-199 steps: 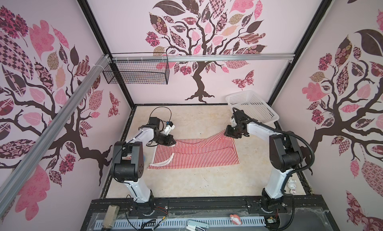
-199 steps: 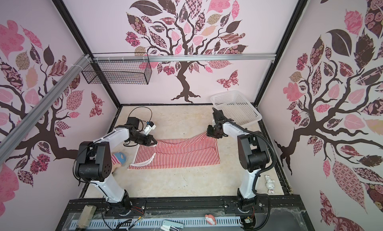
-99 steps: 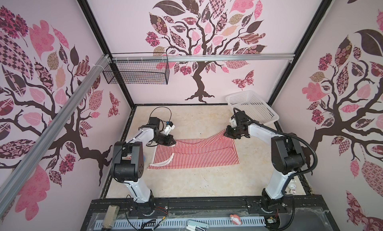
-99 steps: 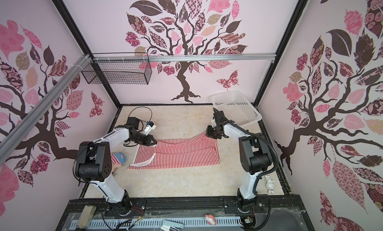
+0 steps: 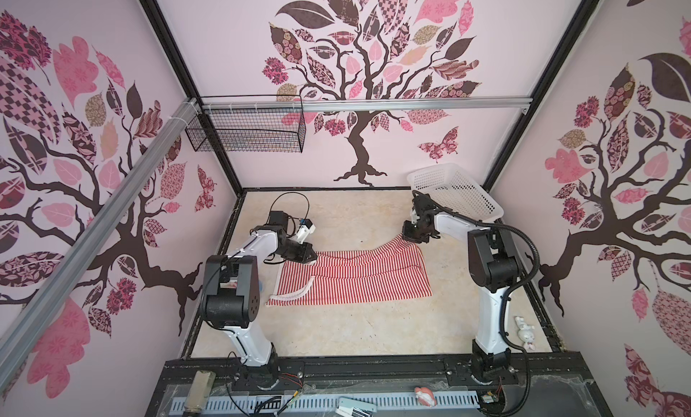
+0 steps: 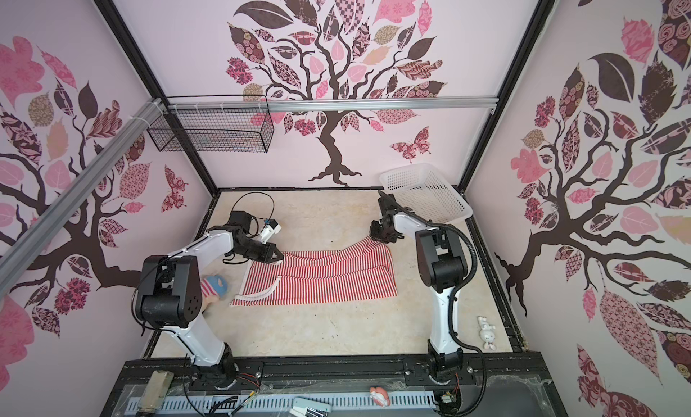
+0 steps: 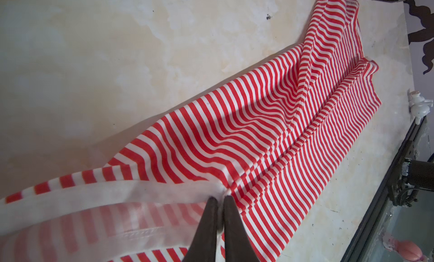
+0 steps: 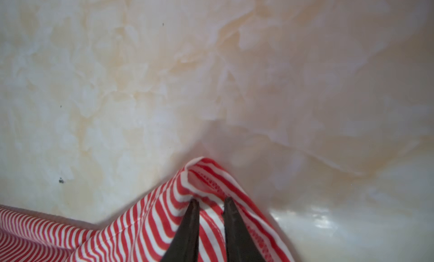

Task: Fold and stack tank tops
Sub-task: Smooth out the tank top at the center of the table.

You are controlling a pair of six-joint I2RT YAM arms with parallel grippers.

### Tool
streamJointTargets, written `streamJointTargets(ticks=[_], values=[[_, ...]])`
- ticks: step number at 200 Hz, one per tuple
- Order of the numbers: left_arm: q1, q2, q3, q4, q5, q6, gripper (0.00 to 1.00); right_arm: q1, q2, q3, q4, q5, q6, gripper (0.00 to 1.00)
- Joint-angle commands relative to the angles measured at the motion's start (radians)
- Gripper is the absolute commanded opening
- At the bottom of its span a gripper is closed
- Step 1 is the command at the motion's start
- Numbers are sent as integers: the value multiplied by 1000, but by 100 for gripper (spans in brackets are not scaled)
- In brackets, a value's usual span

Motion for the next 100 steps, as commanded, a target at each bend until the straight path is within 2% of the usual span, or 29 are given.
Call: streamJointTargets(ticks=[1, 13, 34, 100], values=[[7, 10, 20, 1, 9, -1, 11, -3, 1, 40, -43, 44, -13, 31], [8, 15, 23, 1, 12, -1, 11, -3, -16, 43, -31, 21, -7, 40], [8, 22, 28, 3, 18, -6, 11, -3, -19, 70, -28, -38, 5, 51], [8, 29, 35, 4, 24, -8, 11, -3, 60, 164, -63, -112, 4, 49]])
